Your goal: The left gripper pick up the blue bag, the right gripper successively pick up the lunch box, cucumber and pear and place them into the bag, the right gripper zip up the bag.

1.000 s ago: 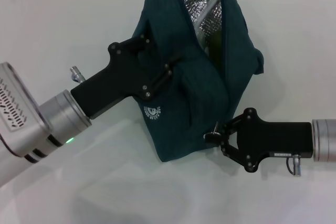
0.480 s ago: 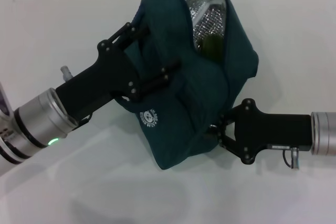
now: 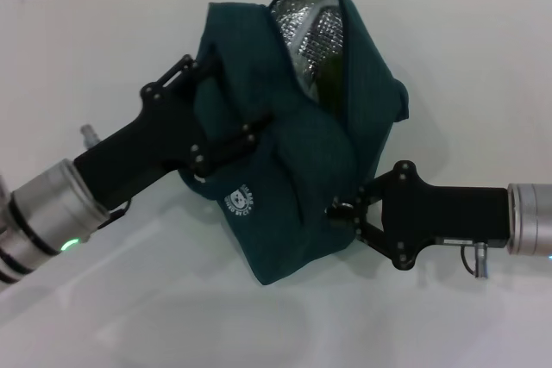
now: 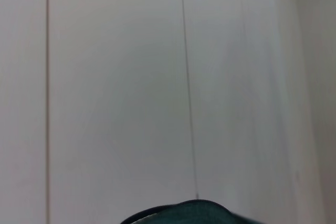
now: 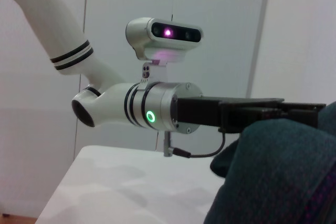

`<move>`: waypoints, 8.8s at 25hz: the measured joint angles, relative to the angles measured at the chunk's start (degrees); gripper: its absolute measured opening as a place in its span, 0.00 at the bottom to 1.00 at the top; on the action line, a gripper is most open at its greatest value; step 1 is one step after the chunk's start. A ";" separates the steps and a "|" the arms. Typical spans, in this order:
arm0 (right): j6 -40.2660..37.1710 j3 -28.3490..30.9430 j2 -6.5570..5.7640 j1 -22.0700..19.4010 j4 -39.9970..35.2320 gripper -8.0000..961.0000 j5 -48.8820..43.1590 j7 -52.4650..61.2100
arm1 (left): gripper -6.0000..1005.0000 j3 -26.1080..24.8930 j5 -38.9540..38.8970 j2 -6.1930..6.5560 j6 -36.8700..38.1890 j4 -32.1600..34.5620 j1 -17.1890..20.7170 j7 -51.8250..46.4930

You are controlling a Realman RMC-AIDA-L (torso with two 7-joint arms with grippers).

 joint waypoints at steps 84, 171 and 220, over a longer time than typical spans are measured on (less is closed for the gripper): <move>18.68 -39.90 0.00 1.61 -9.15 0.05 53.06 -37.49 | 0.85 10.82 -10.64 -0.15 1.01 -9.90 11.73 5.57; 9.33 -39.95 0.00 0.93 -4.60 0.04 76.38 -52.09 | 0.67 6.88 -12.65 -1.34 2.84 -9.52 -0.18 0.88; 5.35 -41.53 0.01 -0.56 -3.70 0.05 79.46 -52.54 | 0.06 7.40 -13.29 -1.42 -0.24 -9.94 -1.17 7.64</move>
